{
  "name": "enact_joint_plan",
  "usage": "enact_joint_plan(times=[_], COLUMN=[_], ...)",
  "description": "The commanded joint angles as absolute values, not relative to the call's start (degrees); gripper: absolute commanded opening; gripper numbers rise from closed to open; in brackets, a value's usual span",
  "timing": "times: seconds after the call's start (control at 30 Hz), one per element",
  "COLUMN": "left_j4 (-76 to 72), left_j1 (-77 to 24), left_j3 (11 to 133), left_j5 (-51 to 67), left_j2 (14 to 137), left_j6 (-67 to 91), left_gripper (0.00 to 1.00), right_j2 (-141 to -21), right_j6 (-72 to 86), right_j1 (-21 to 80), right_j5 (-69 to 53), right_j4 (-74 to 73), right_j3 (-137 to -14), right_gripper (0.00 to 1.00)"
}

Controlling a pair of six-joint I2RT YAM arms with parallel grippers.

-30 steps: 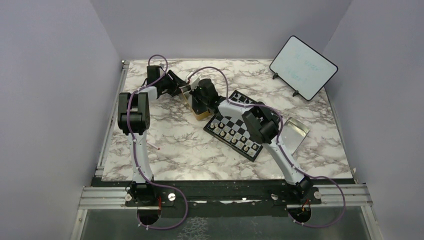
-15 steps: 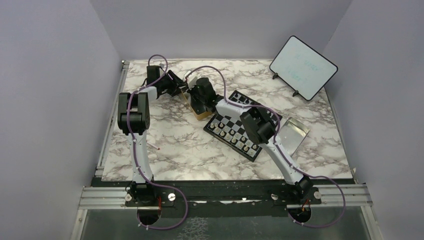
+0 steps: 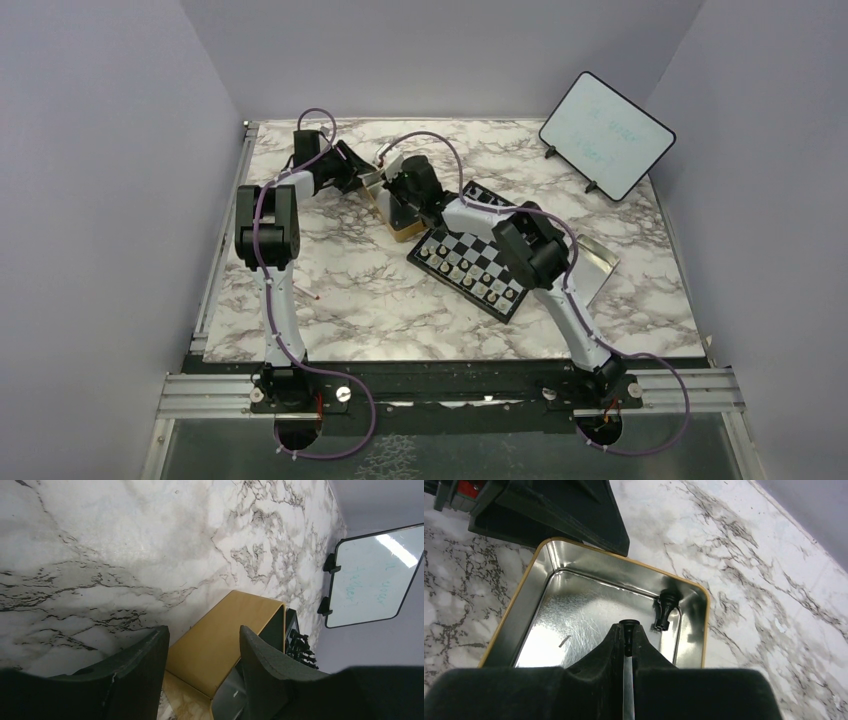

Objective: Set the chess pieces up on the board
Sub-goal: Pick up the chess piece from the storage box, then place the chess piece on the chessboard.

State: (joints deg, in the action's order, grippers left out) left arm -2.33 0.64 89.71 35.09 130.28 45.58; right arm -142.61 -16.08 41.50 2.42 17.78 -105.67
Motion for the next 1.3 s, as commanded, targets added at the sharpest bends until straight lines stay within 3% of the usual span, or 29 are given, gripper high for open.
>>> enact_joint_plan(times=[0.0, 0.33, 0.7, 0.9, 1.27], left_j4=[-0.09, 8.13, 9.32, 13.03, 16.40], left_j1=[1.51, 2.43, 0.10, -6.82, -10.61], left_j3=[91.64, 93.56, 76.88, 67.59, 56.29], left_j5=[34.33, 29.38, 26.41, 21.82, 21.51], left_j2=[126.50, 119.34, 99.60, 86.34, 71.49], left_j6=[42.97, 33.94, 27.47, 20.50, 15.50], left_gripper=[0.55, 0.56, 0.56, 0.60, 0.72], right_j2=[-135.51, -124.54, -105.94, -98.68, -94.02], right_j6=[-14.08, -4.38, 2.11, 3.00, 2.38], right_j1=[41.07, 40.22, 37.29, 33.10, 29.71], right_j5=[0.62, -4.67, -6.50, -9.04, -9.71], right_j4=[18.53, 10.93, -14.17, -31.09, -48.01], right_j3=[-102.16, -96.26, -86.83, -83.82, -76.30], right_gripper=[0.01, 0.01, 0.01, 0.01, 0.05])
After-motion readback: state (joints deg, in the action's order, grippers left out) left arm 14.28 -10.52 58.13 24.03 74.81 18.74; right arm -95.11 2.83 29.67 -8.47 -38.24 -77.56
